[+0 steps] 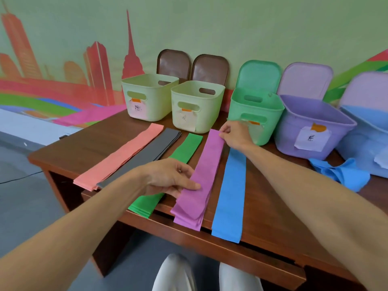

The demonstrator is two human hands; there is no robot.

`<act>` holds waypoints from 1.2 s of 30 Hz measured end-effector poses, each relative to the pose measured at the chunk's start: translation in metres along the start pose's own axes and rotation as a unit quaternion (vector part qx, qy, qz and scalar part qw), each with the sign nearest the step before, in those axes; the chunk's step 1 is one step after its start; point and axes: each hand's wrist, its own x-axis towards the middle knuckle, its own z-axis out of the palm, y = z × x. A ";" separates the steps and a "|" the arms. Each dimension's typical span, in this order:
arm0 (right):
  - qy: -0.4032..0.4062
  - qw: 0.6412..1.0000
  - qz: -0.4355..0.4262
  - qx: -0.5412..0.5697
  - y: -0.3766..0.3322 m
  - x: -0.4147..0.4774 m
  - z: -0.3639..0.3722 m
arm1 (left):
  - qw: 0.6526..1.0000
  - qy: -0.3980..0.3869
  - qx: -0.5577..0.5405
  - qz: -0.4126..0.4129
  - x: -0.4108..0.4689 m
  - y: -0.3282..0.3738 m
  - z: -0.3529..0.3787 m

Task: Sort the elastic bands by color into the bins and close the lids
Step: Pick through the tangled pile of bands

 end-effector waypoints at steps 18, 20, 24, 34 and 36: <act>-0.056 0.992 -0.016 -0.110 0.008 0.005 0.019 | 0.994 0.065 0.081 -0.035 -0.002 0.008 0.007; -0.055 0.992 -0.015 -0.112 0.009 0.006 0.021 | 0.991 0.074 0.110 -0.035 -0.003 0.009 0.010; -0.051 0.990 -0.019 -0.127 0.011 0.004 0.022 | 0.953 0.110 0.281 -0.036 -0.001 0.011 0.018; -0.038 0.979 -0.127 -0.155 0.004 -0.014 0.017 | 0.840 0.178 0.506 0.076 -0.003 0.006 0.026; -0.082 0.974 -0.147 -0.152 0.002 -0.017 0.013 | 0.833 0.169 0.515 0.108 -0.001 0.004 0.026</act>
